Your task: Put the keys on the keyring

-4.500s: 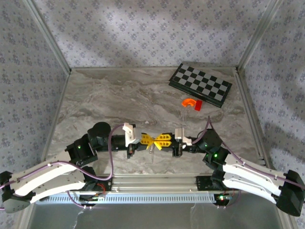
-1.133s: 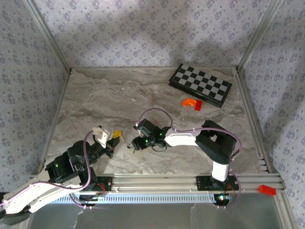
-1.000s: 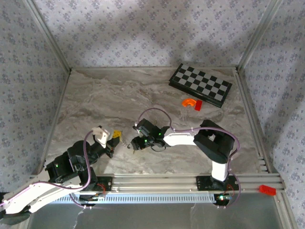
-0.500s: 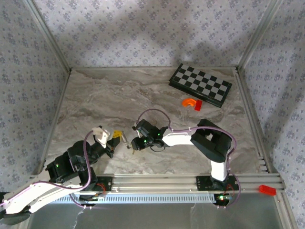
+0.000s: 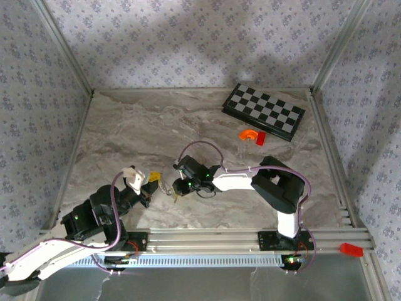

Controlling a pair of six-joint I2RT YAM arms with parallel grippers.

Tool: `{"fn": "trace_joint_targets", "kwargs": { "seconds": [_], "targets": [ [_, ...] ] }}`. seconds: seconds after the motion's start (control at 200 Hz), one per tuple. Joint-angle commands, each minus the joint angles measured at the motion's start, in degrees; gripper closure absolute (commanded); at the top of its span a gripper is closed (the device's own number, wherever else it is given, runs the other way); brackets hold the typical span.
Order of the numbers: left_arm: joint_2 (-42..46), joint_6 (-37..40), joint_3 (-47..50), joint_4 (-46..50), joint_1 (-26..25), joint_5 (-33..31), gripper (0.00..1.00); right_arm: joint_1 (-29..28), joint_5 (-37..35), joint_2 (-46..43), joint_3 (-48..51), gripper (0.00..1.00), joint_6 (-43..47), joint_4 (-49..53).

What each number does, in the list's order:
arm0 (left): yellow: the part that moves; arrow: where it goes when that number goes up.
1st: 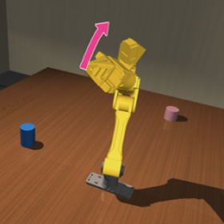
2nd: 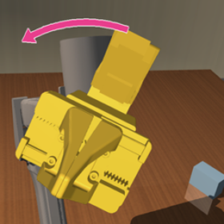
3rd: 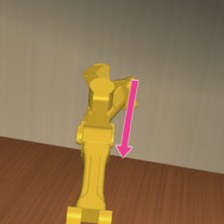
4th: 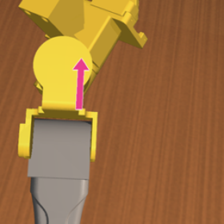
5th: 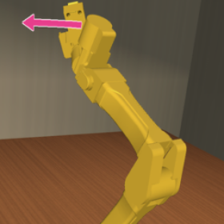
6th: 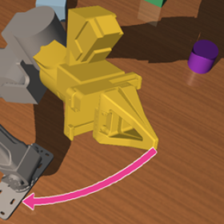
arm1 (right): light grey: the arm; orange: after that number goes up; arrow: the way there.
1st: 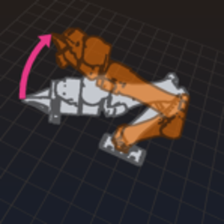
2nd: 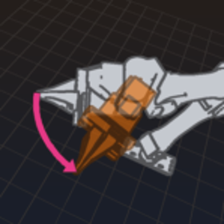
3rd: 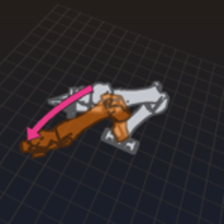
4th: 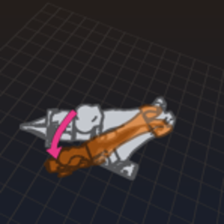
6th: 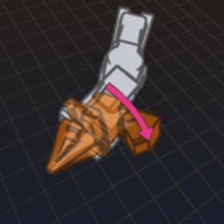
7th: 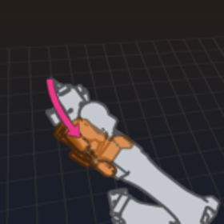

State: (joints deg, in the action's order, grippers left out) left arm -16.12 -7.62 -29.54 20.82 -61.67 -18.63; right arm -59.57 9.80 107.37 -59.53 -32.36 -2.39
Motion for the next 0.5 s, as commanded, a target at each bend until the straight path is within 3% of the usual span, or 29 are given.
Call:
{"fn": "trace_joint_targets", "kwargs": {
  "seconds": [0.0, 0.495],
  "targets": [
    [0.6, -0.5, -0.2, -2.6, -0.4, 0.4, 1.00, -0.4, -2.3, -0.2, -1.5, 0.80, 1.7, 2.7],
    [0.5, 0.1, -0.3, -2.8, -0.4, 0.8, 1.00, -0.8, -2.0, 0.6, -2.2, 0.80, 2.3, 3.2]
  ]
}}
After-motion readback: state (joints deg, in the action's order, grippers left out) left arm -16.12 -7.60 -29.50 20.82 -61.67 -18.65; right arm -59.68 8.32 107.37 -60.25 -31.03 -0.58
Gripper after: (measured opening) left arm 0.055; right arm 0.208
